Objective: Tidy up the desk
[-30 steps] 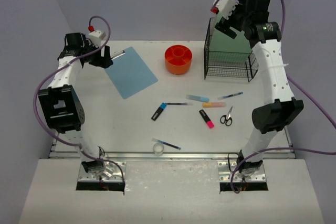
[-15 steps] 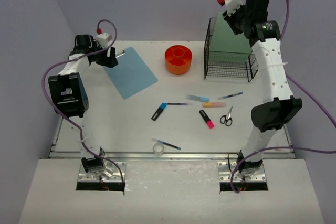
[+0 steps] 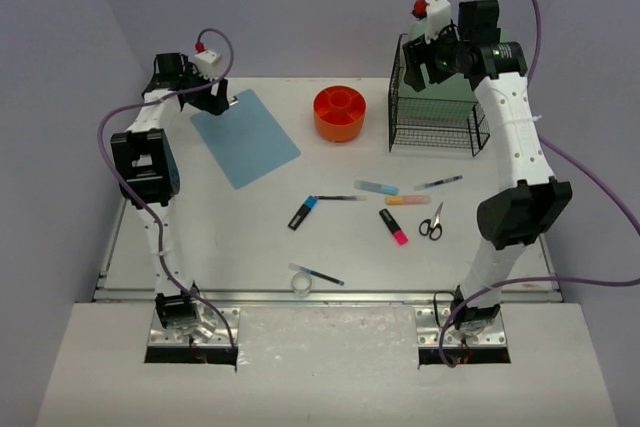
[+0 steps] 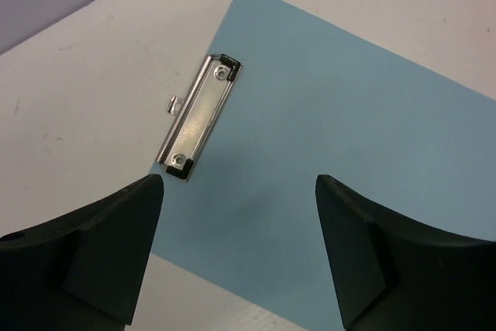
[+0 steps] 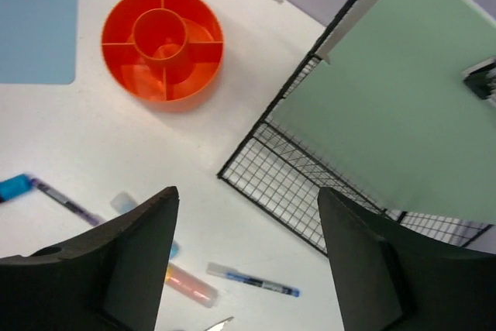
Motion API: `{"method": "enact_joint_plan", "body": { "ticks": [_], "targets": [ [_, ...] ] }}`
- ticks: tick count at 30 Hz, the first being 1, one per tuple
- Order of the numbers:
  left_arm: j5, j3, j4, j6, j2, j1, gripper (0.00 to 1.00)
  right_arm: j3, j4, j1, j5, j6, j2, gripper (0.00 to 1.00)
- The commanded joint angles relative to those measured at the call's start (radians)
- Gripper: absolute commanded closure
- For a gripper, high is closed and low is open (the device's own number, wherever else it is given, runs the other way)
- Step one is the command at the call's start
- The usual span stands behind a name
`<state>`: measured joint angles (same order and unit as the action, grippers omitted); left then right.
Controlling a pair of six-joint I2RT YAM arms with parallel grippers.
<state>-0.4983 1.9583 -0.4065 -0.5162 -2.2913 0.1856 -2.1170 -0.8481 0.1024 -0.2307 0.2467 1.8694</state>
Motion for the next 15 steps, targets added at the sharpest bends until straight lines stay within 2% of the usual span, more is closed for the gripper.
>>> {"method": "enact_joint_plan", "body": {
  "ticks": [1,9,15],
  "targets": [
    [-0.008,0.12,0.062,0.019,-0.098,0.005,0.21,0.008,-0.029,0.005,-0.139,-0.092,-0.062,0.22],
    [0.024,0.3,0.09,0.103,-0.279,0.001,0.14,0.051,-0.06,0.005,-0.2,-0.129,-0.091,0.19],
    [0.06,0.376,0.055,0.077,-0.353,-0.006,0.1,0.06,-0.06,0.005,-0.189,-0.127,-0.096,0.19]
  ]
}}
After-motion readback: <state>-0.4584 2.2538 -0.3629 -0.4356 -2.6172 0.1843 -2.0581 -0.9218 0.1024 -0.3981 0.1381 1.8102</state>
